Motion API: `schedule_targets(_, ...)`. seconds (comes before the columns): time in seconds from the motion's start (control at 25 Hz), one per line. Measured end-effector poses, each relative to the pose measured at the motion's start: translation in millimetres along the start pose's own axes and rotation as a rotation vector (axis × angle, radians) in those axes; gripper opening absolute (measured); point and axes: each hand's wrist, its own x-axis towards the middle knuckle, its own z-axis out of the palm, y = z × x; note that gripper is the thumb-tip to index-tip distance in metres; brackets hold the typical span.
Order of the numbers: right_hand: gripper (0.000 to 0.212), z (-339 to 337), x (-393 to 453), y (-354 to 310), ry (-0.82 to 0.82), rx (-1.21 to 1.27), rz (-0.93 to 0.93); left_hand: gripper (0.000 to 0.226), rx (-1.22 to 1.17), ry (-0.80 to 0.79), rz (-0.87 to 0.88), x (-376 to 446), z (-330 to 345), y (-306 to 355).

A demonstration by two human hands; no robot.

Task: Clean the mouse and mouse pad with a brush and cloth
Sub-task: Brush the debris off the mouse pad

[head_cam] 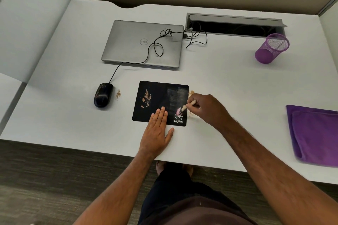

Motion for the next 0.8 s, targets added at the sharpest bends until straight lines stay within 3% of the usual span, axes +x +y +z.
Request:
schedule_targets(0.2,0.019,-5.3,11.5,0.5,0.156,-0.015,0.066,0.076,-0.003,-0.009,-0.001,0.1,0.3,-0.9)
schedule_targets(0.4,0.019,-1.2,7.4,-5.1,-0.025,0.119,0.067,0.076,-0.007,-0.014,-0.005,0.0,-0.2,-0.1)
schedule_targets(0.64,0.023,-7.1,11.9,-1.9,0.128,0.059,0.097,0.077,-0.023,-0.018,-0.012,-0.1,1.1,-1.2)
schedule_targets(0.8,0.019,-5.0,6.1,-0.1,0.017,0.205,0.039,0.077,-0.029,-0.017,-0.013,0.6,0.9,-0.9)
